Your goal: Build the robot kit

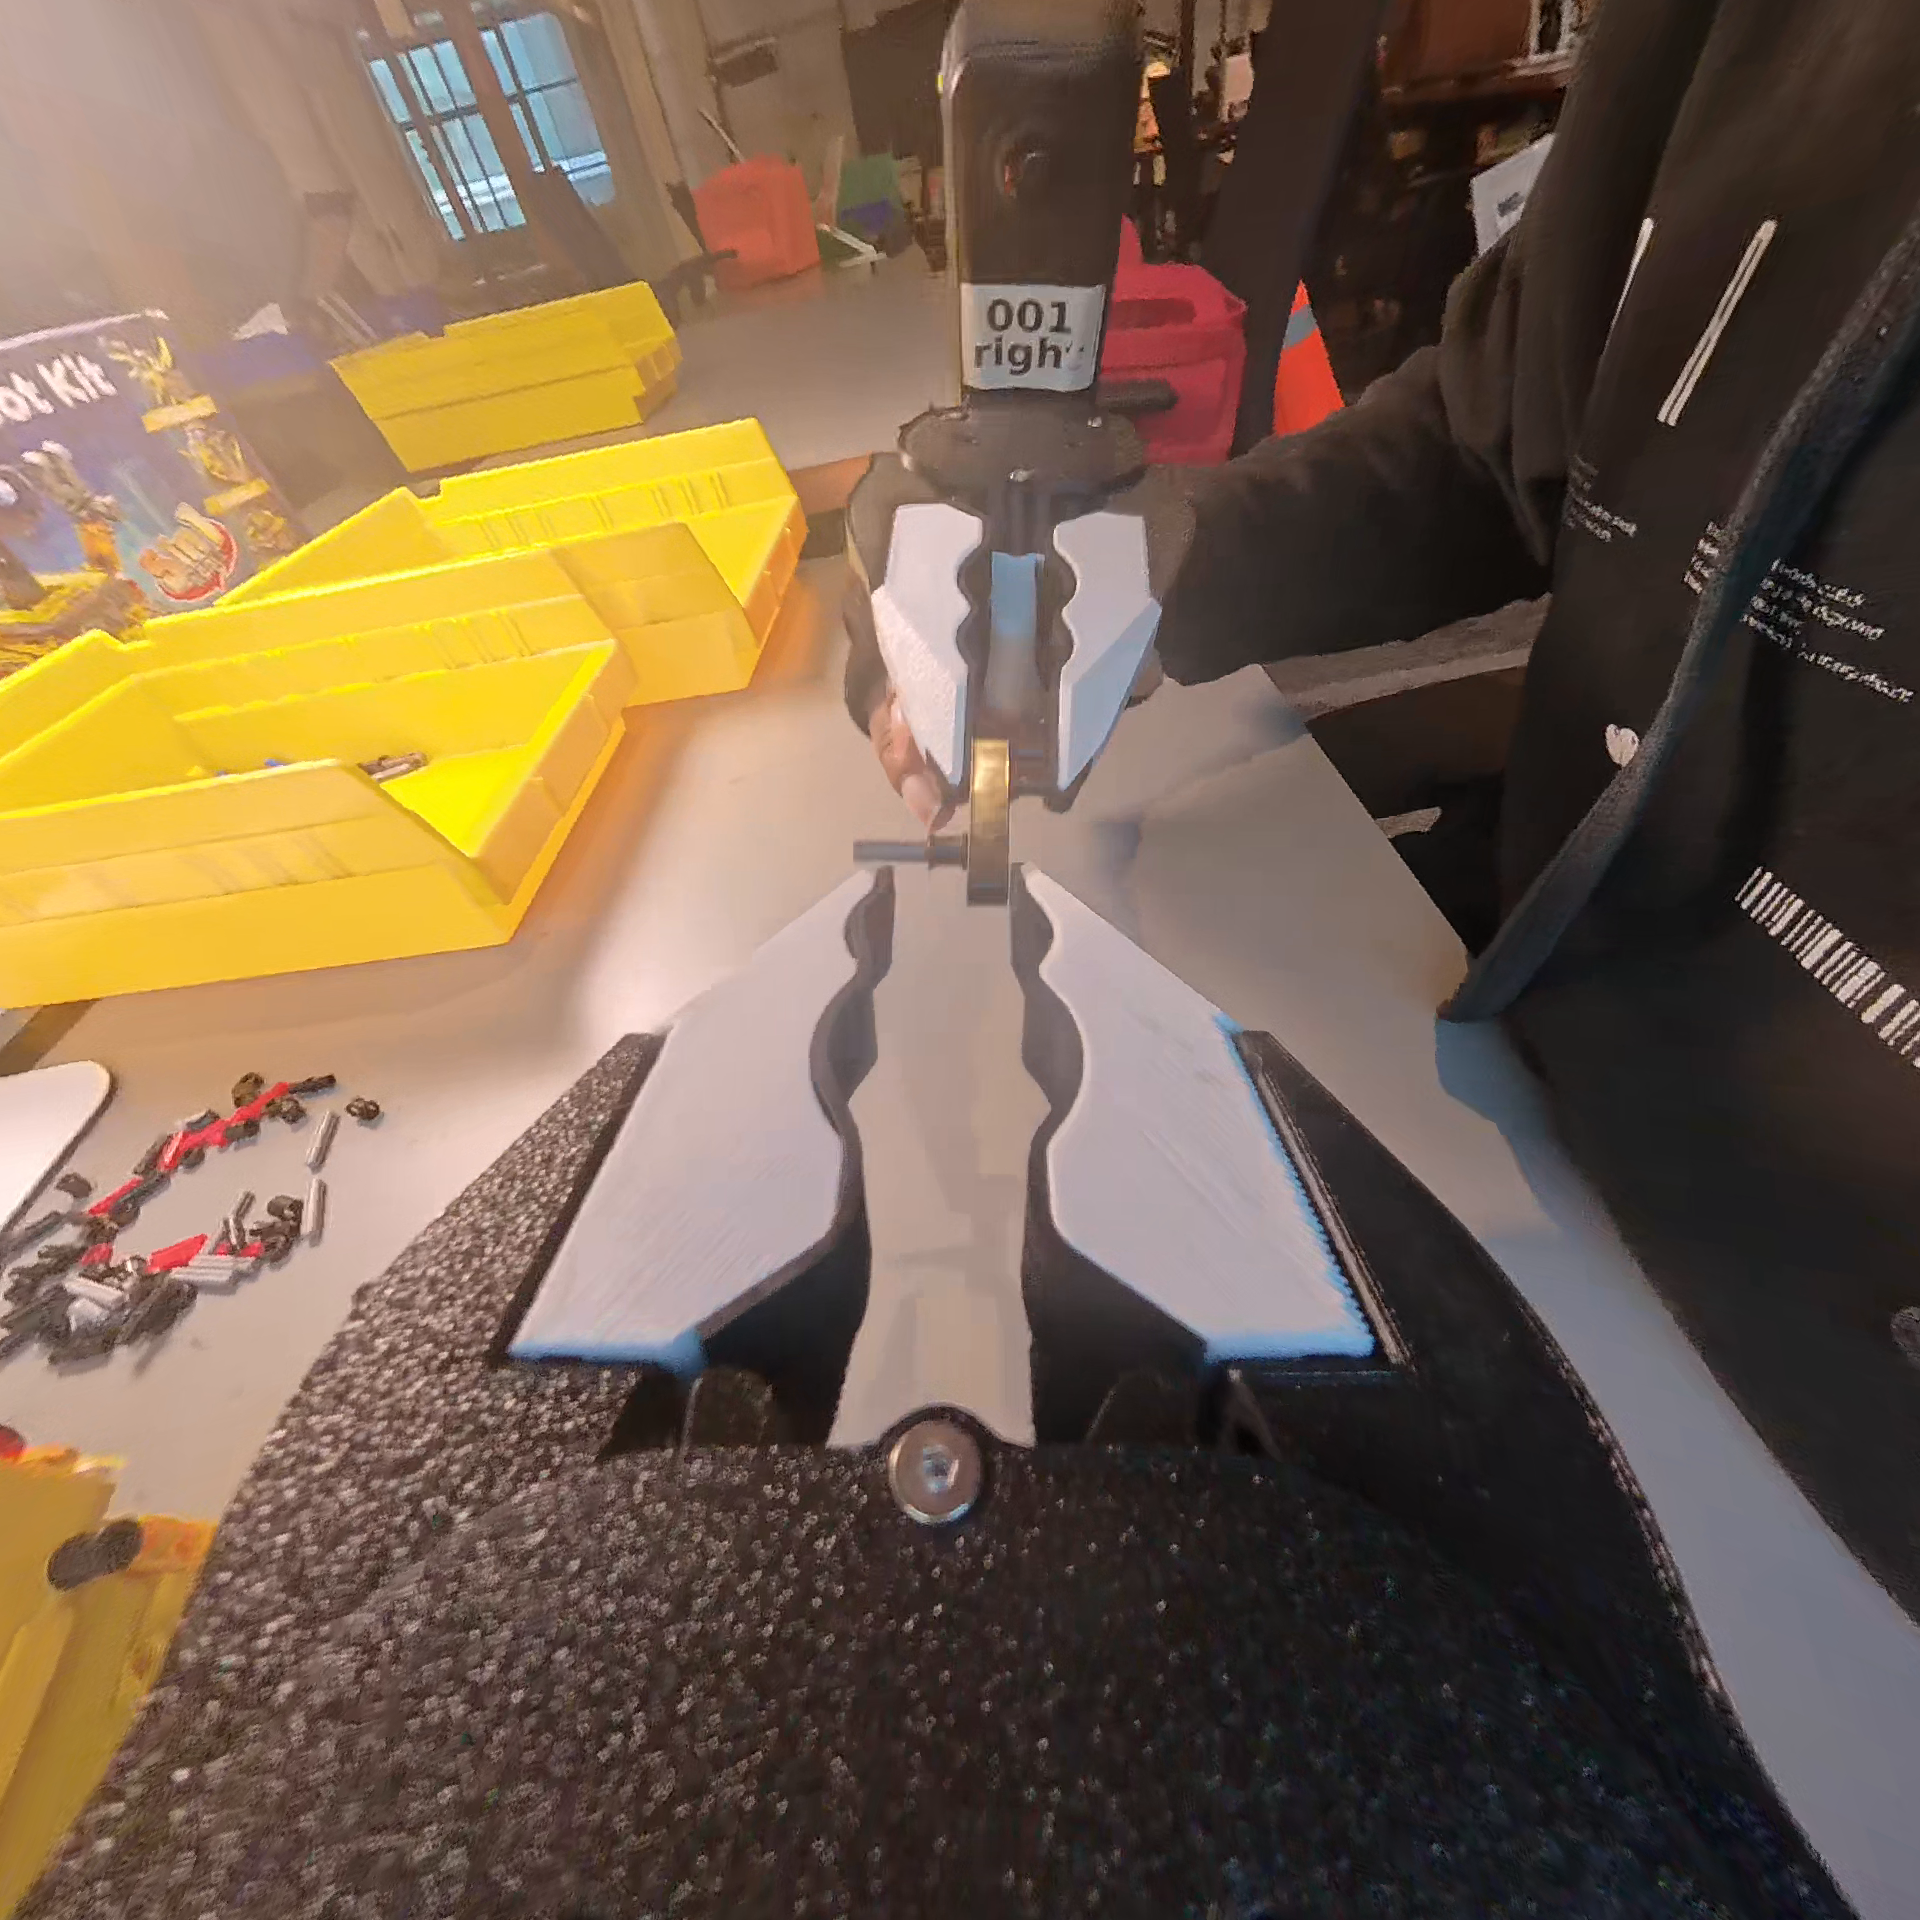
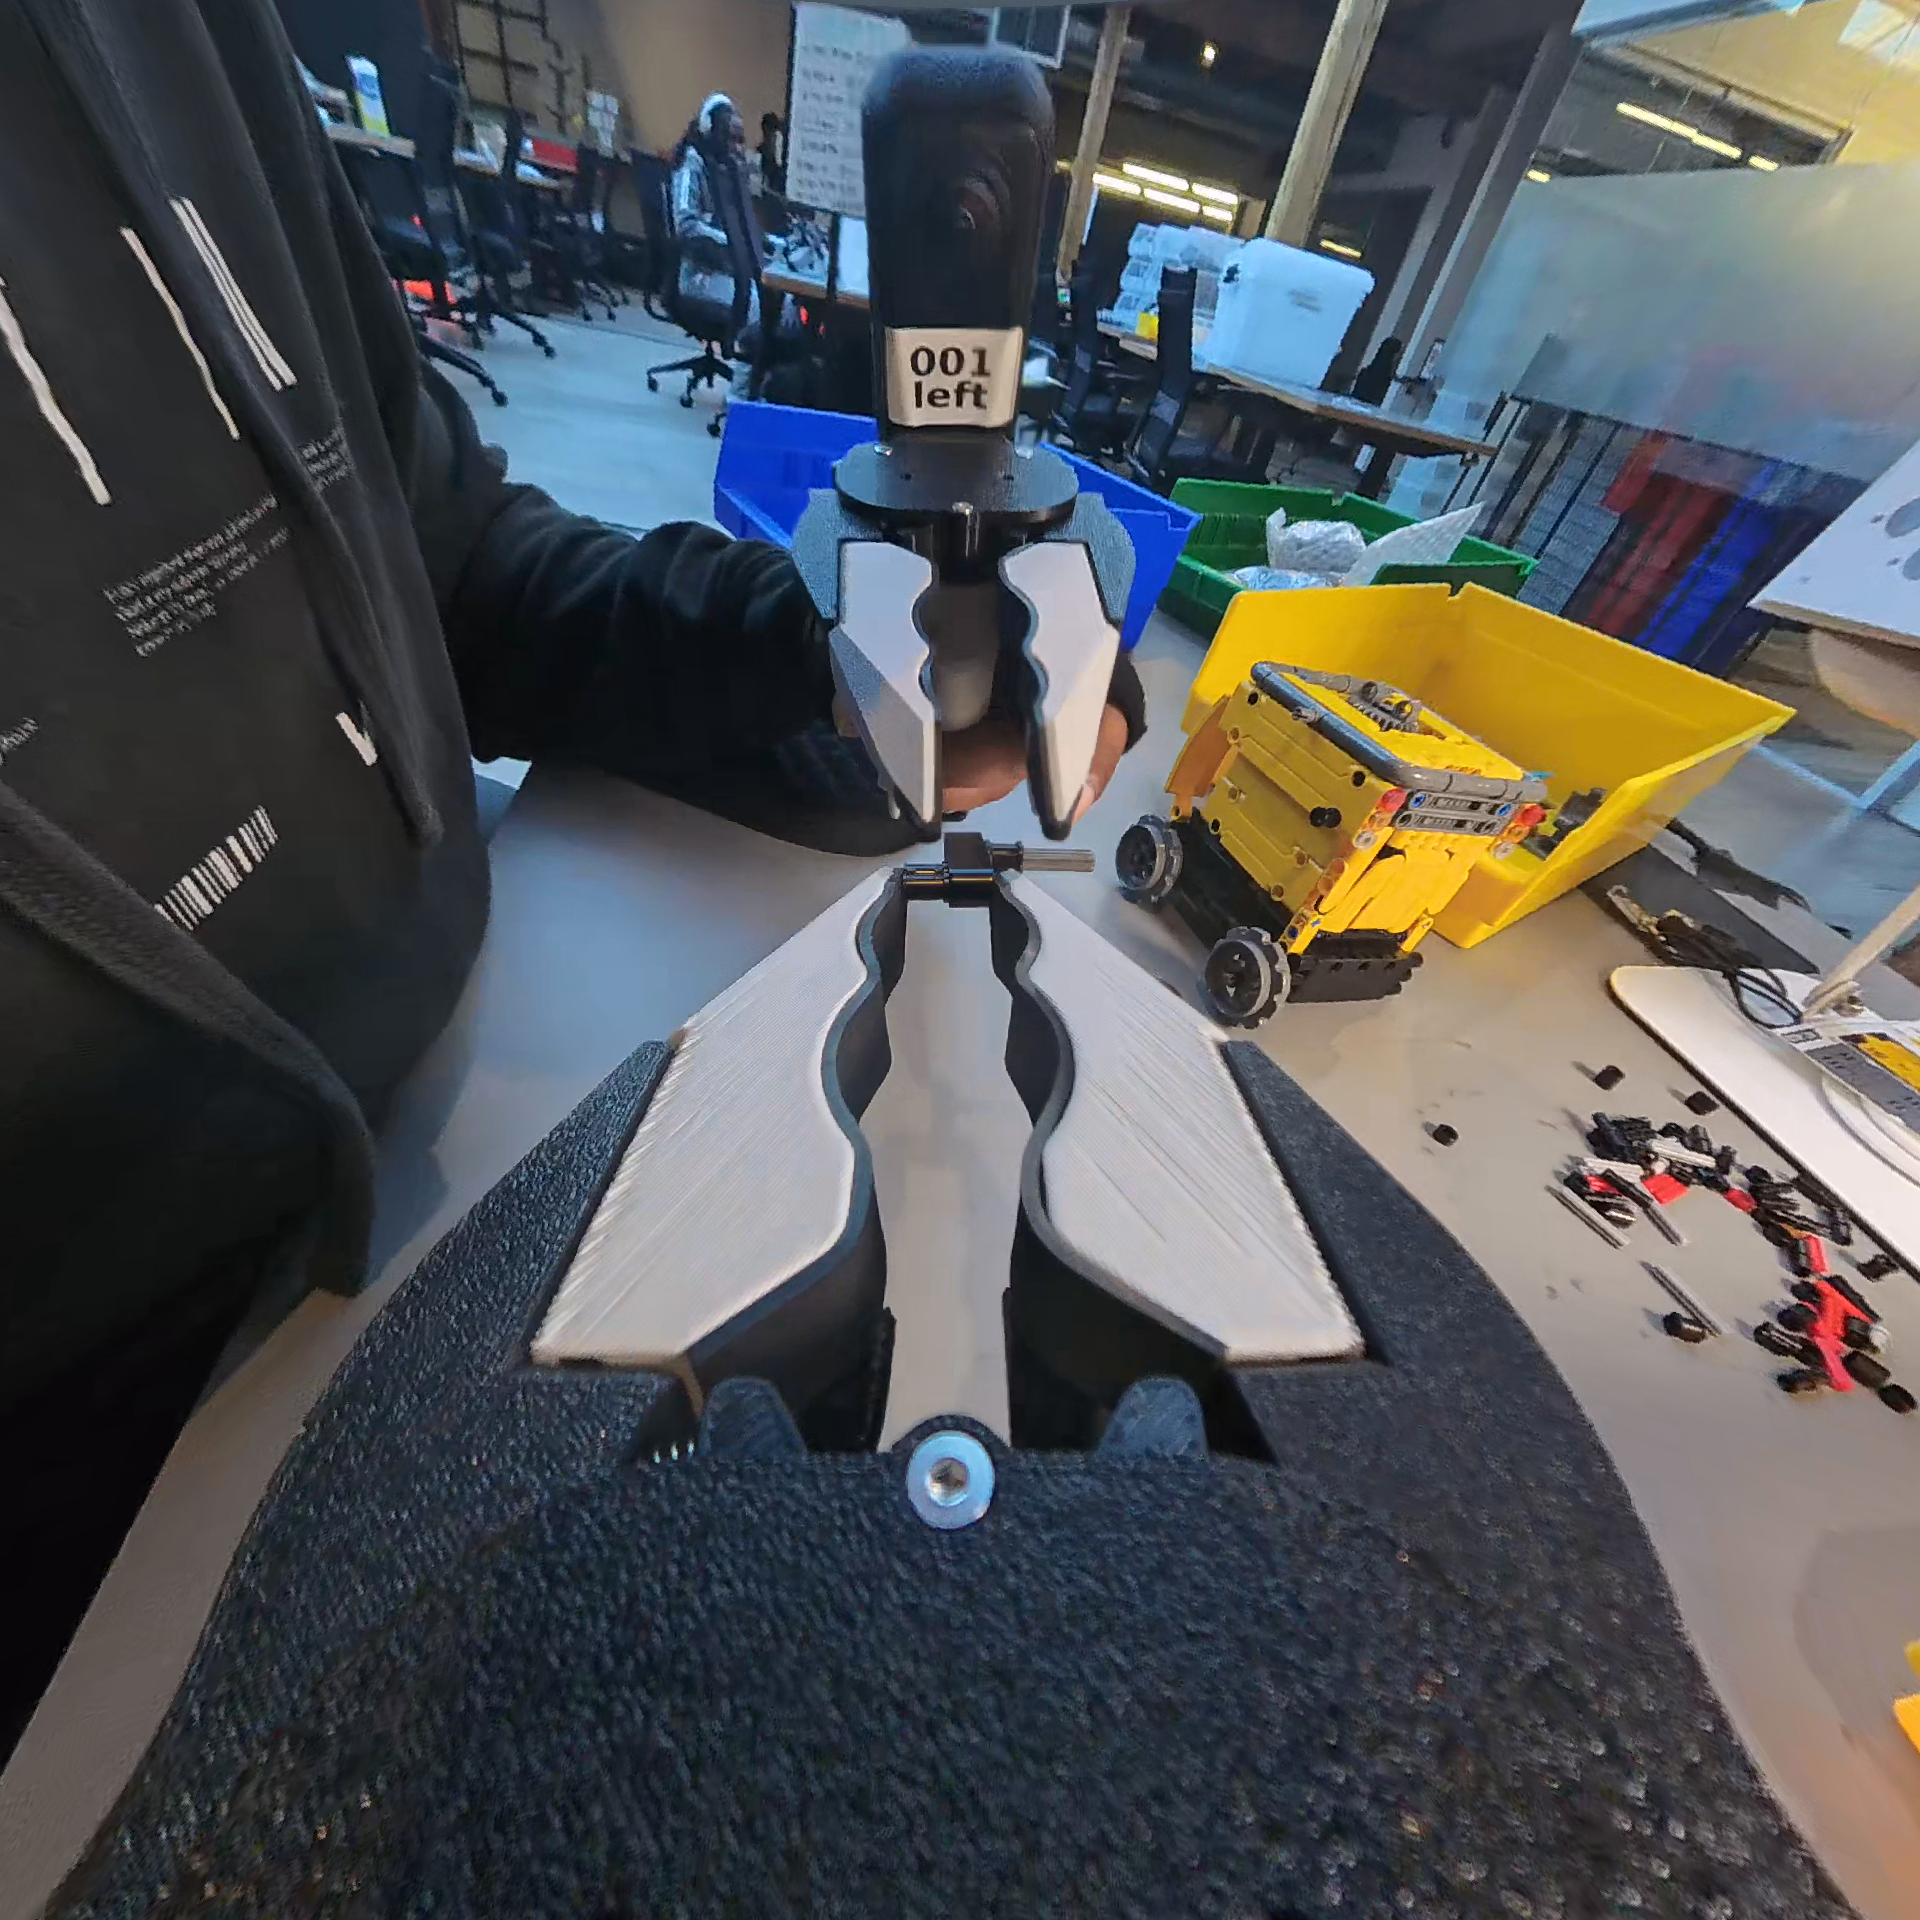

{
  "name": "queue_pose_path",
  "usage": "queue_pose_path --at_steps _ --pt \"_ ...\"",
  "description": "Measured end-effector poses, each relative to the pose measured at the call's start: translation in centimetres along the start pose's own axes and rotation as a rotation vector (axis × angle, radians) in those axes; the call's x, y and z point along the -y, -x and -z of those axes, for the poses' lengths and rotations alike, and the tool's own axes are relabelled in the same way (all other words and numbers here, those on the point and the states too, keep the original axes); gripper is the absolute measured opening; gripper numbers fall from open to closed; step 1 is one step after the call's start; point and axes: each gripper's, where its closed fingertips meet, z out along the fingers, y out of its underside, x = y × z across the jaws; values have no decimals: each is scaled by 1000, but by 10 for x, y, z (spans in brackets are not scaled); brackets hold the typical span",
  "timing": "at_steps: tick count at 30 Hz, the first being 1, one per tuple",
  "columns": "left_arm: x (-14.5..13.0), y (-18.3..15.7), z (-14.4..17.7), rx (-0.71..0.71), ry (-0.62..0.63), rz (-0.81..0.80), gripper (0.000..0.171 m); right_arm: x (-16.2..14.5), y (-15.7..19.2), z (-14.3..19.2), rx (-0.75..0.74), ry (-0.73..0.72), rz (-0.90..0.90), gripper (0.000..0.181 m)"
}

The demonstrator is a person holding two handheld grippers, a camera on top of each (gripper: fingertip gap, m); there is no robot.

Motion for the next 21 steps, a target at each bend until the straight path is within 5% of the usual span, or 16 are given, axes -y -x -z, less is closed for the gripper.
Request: queue_pose_path --at_steps 3,11,21 --pt "0 -4 -3 -30 -3 23 27 4 -1 1 -13 -17 6 16" --pt "1 -3 -6 -17 7 15 6 0 -1 -3 -32 -11 26 16" --pt "-6 -4 -8 -10 50 -26 6 -3 0 -7 -23 103 103 17"
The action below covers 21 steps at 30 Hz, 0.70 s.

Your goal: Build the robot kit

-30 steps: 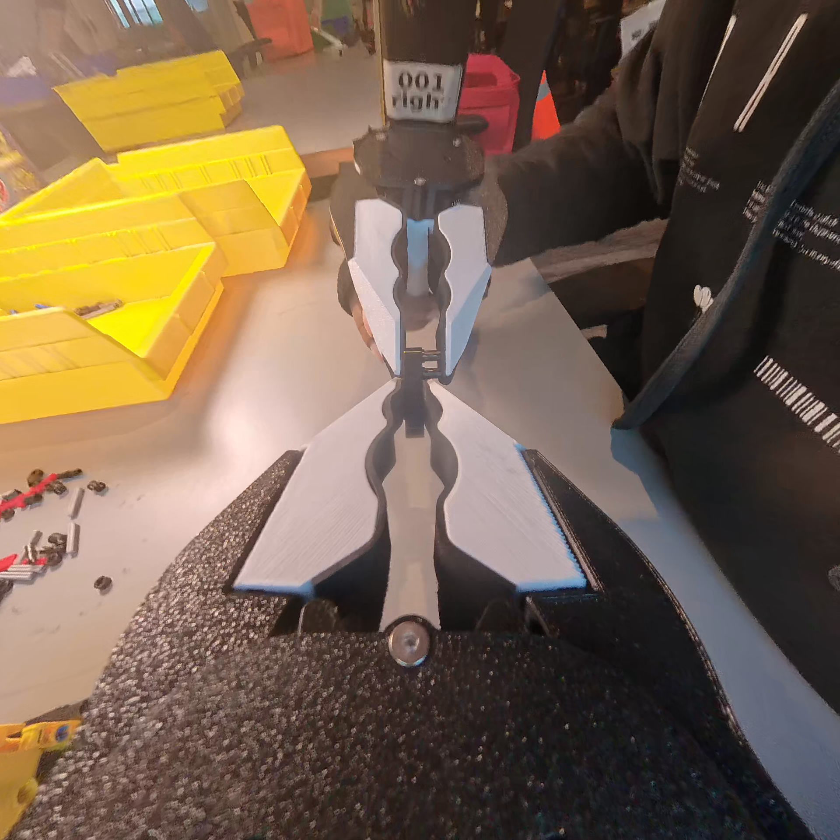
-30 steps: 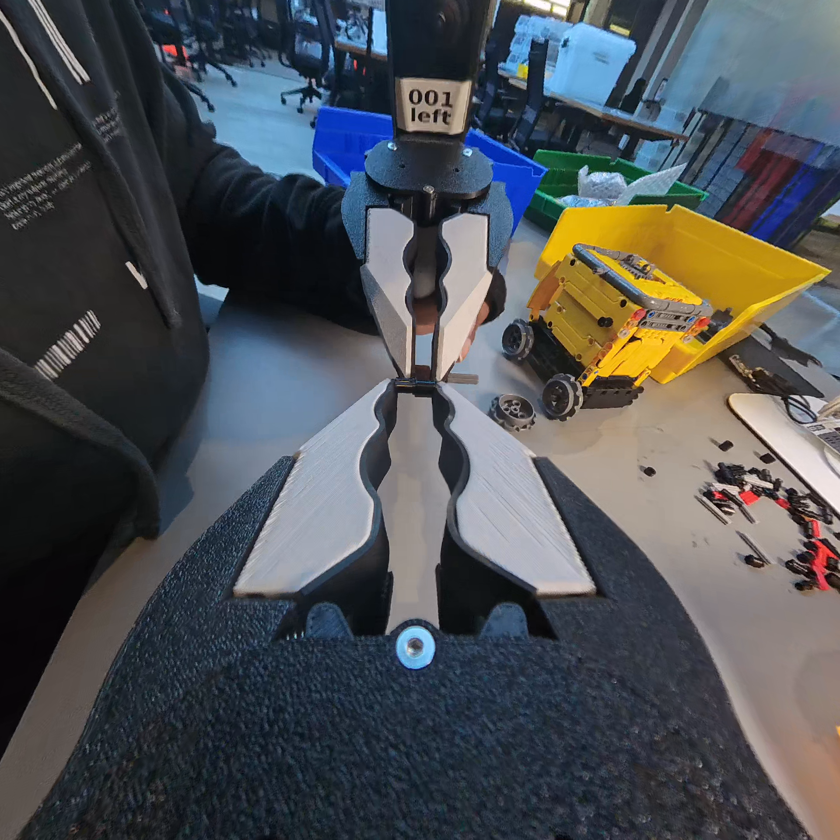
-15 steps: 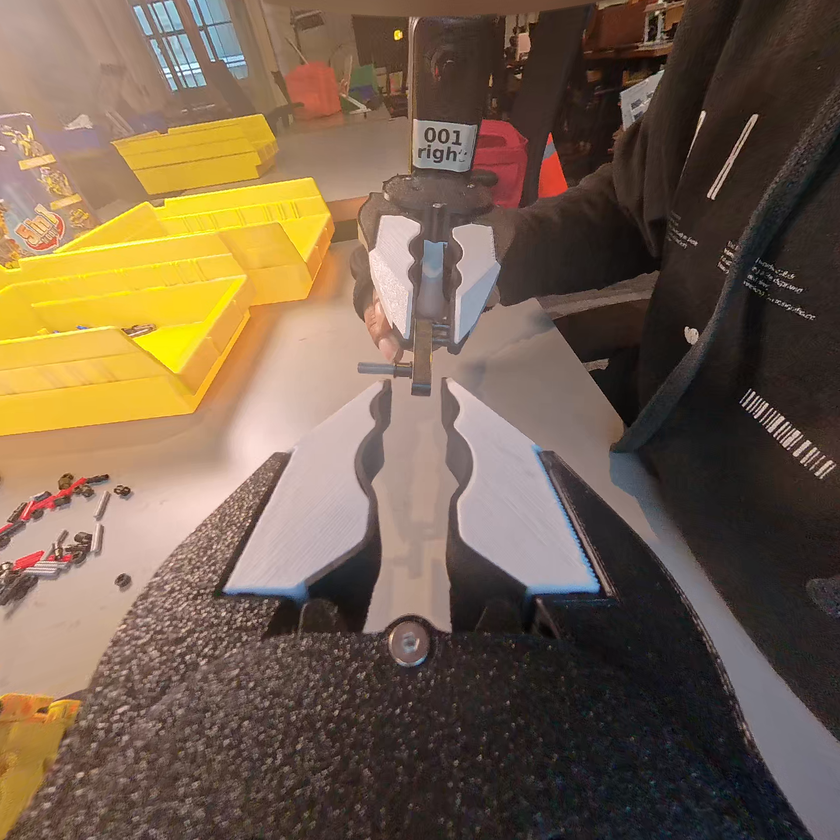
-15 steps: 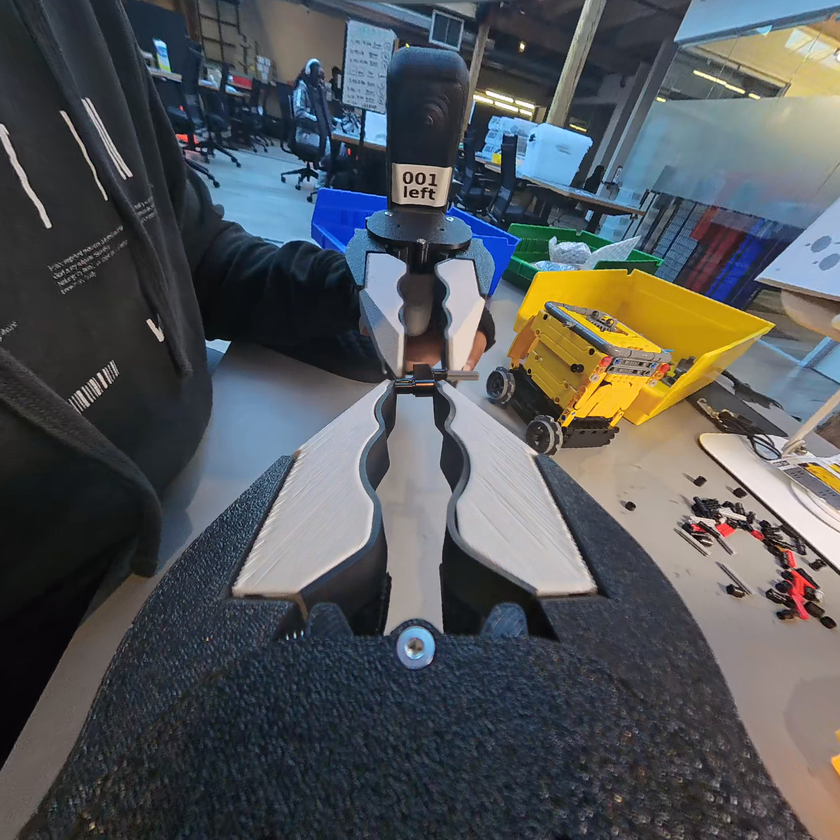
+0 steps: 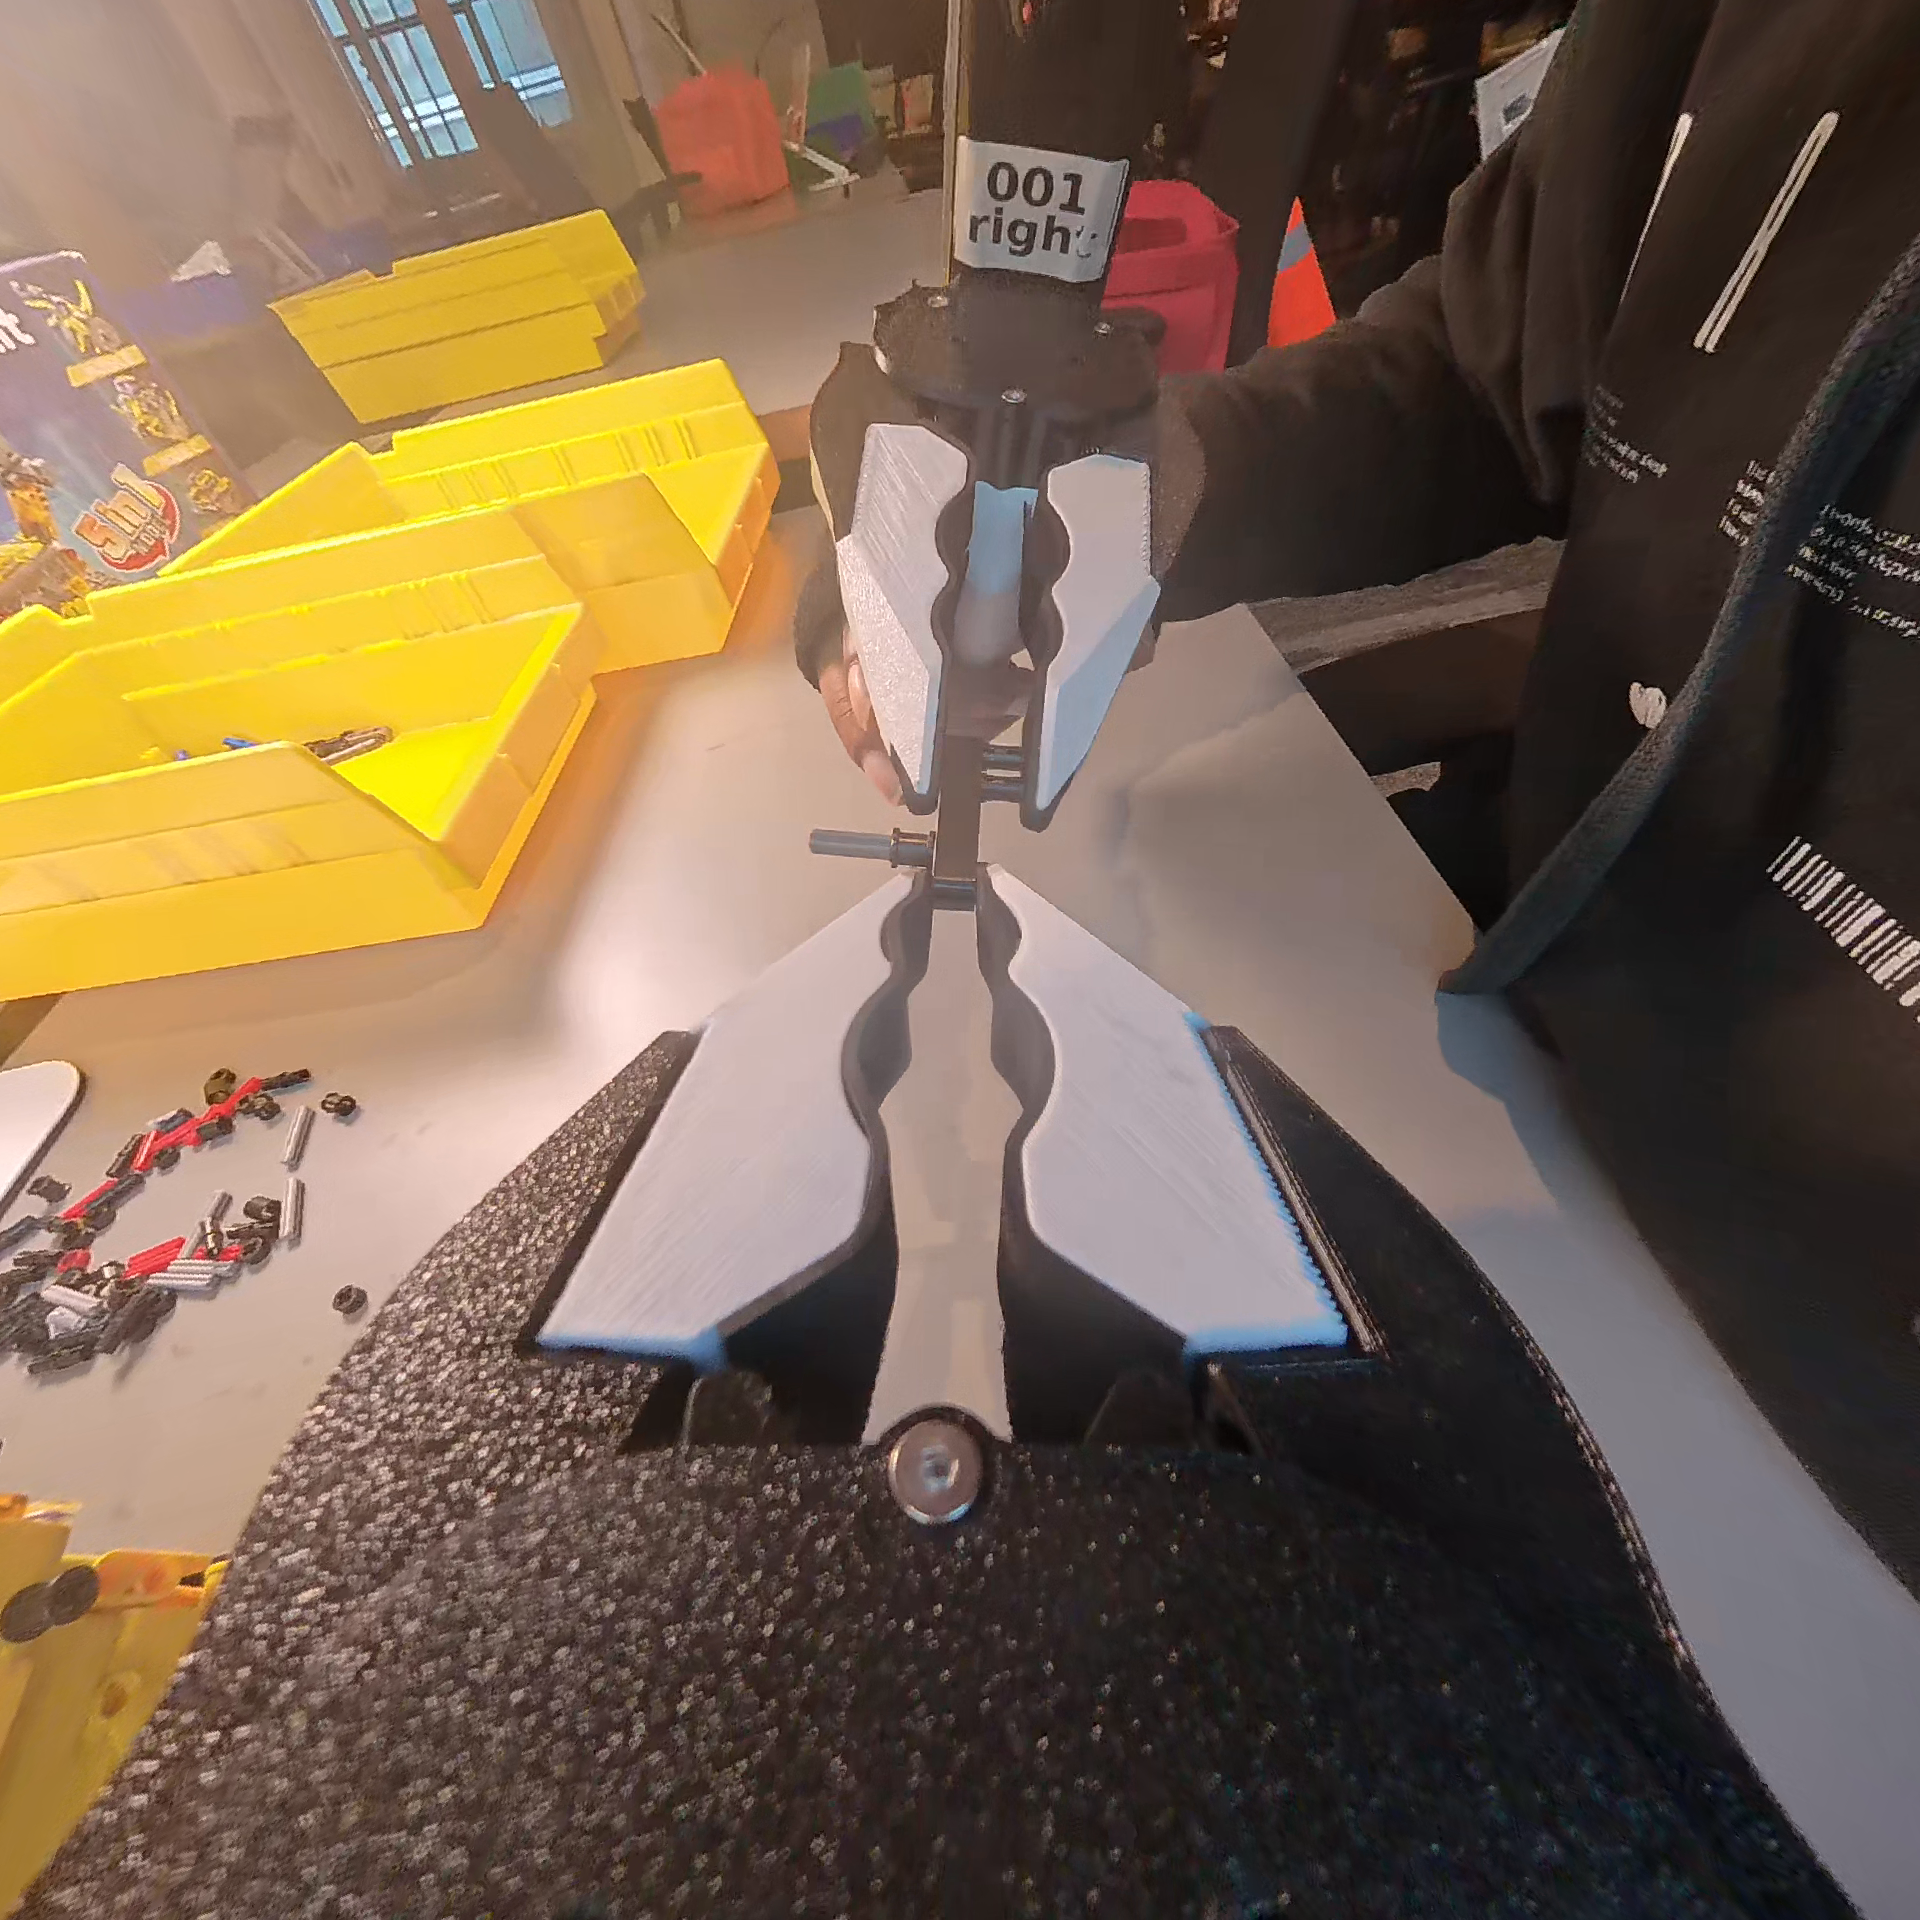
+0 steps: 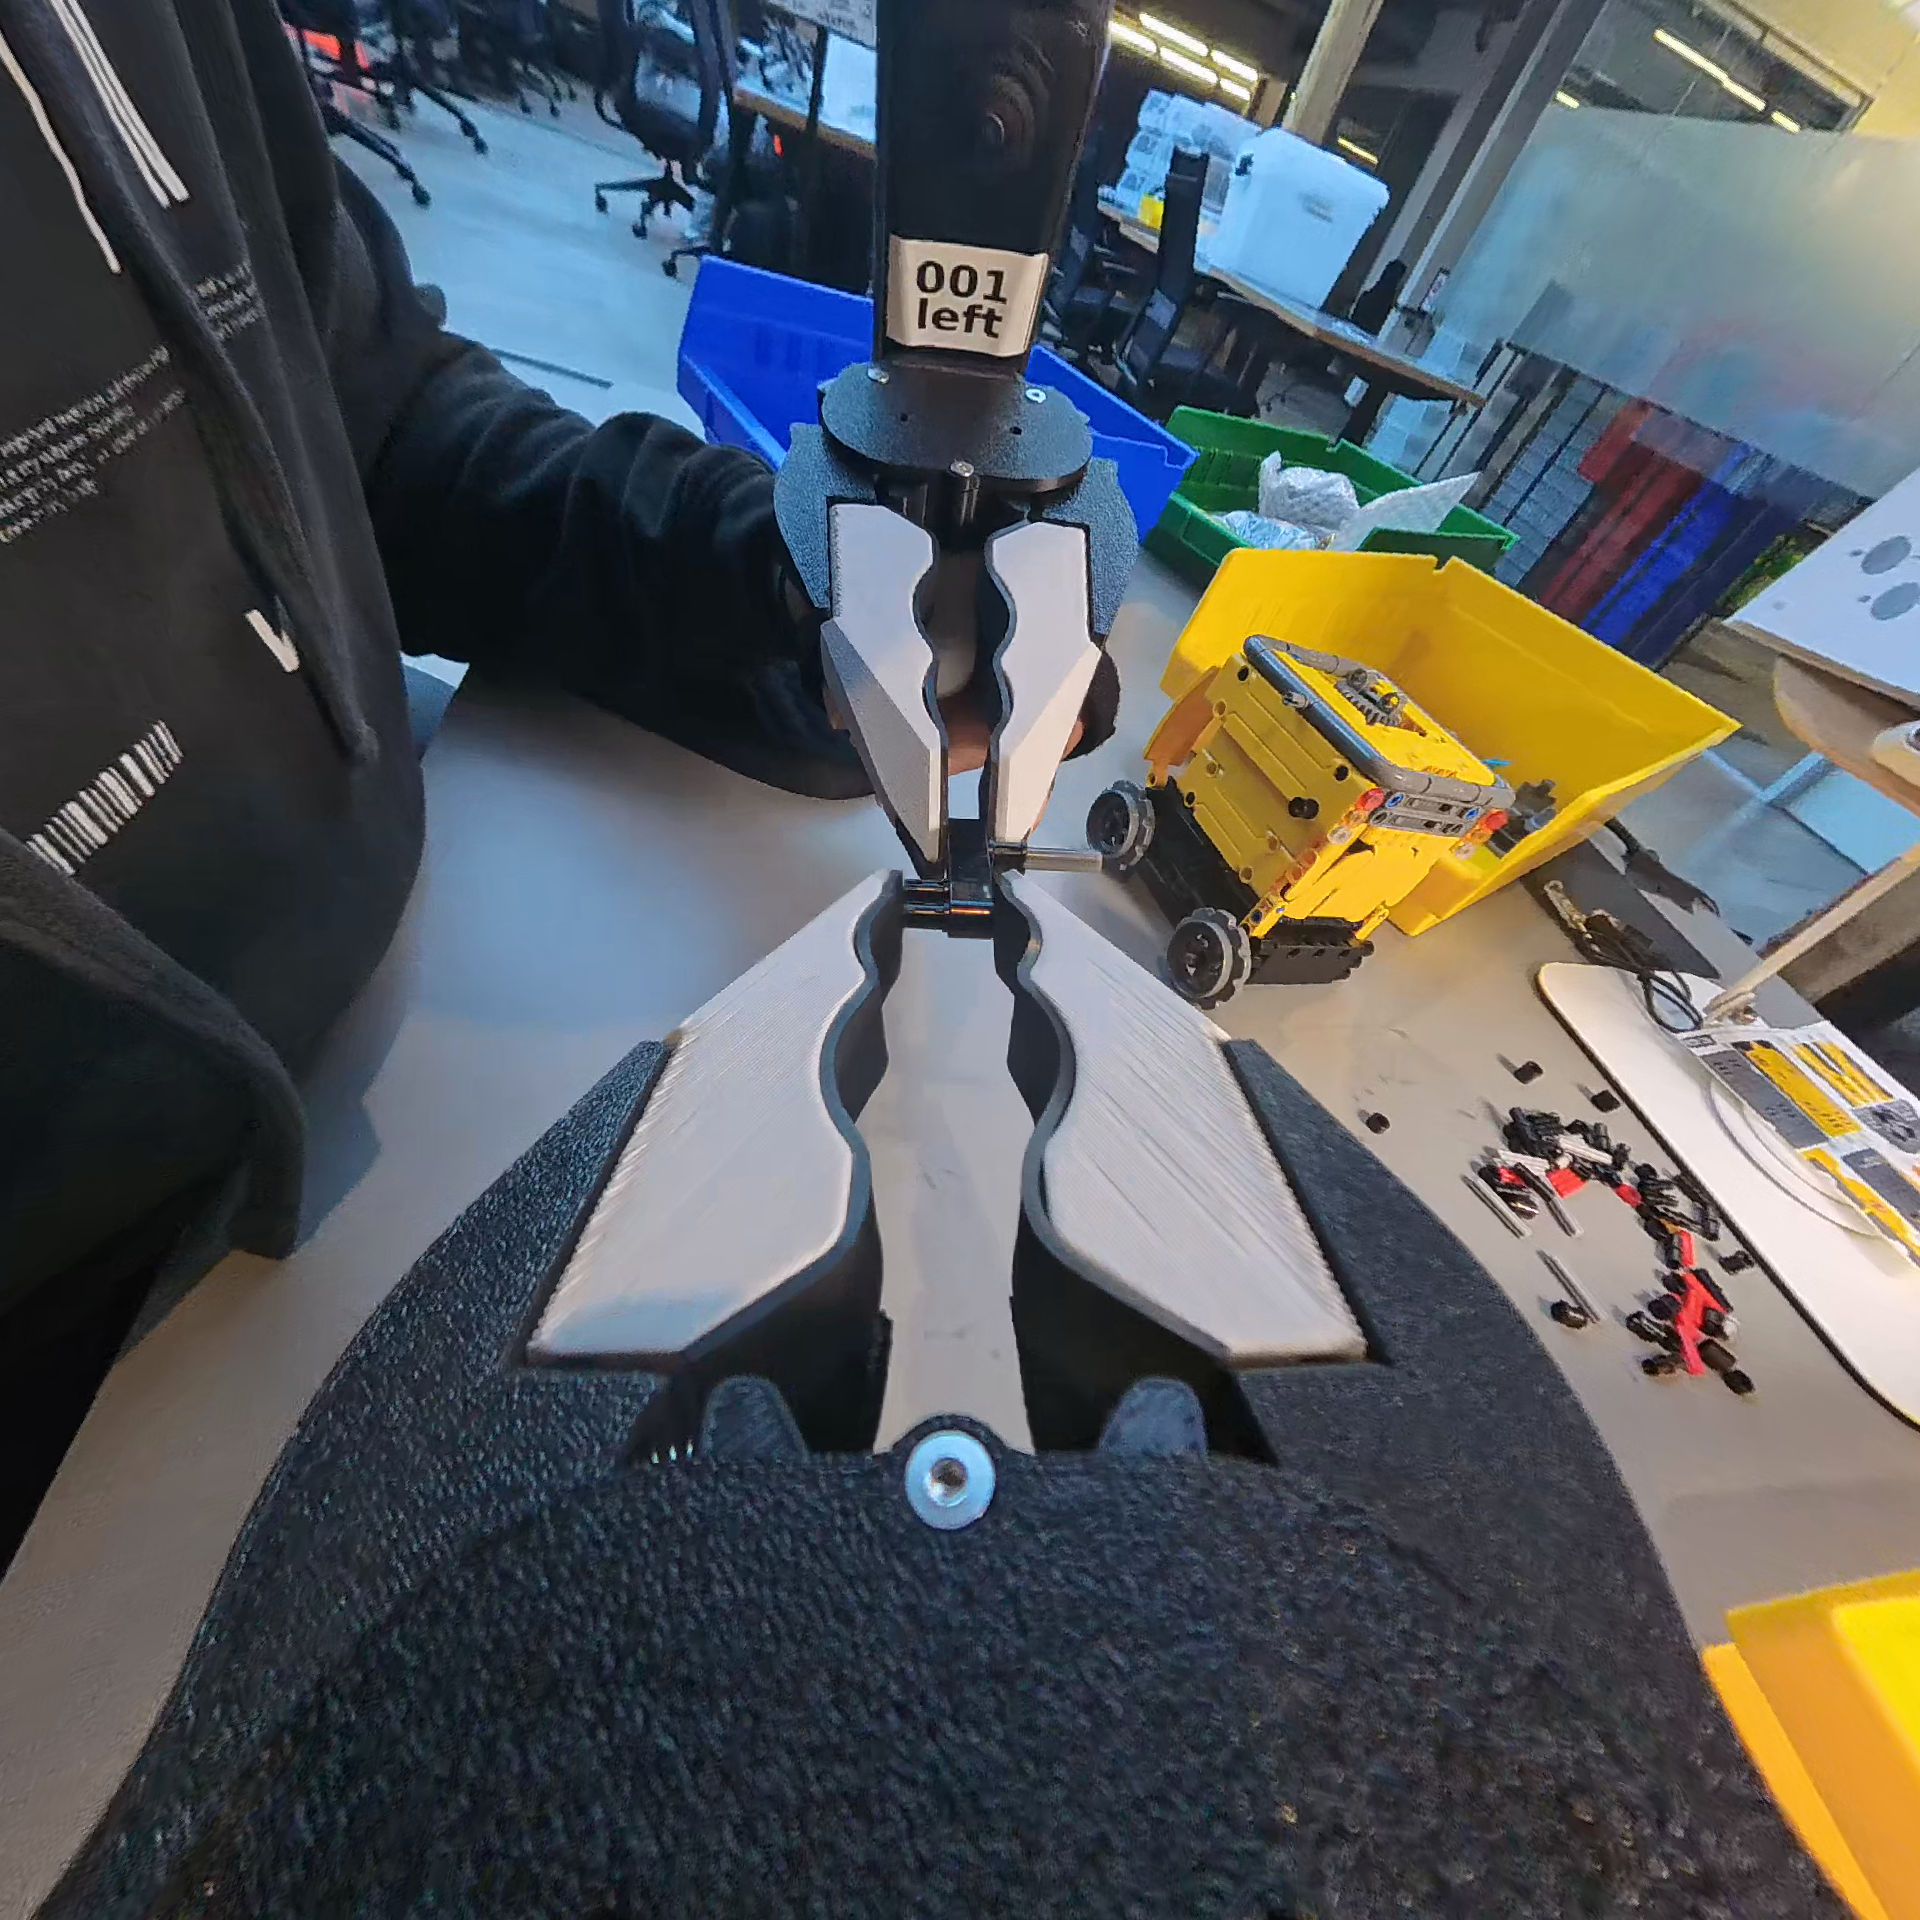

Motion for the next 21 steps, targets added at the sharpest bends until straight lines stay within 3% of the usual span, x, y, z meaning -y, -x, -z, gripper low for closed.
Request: queue_pose_path --at_steps 16,21 --pt "-13 3 -5 -1 47 31 6 -15 -1 -3 6 16 -59 16" --pt "-25 17 -6 56 72 79 6 -28 -18 -5 -71 49 -115 19"
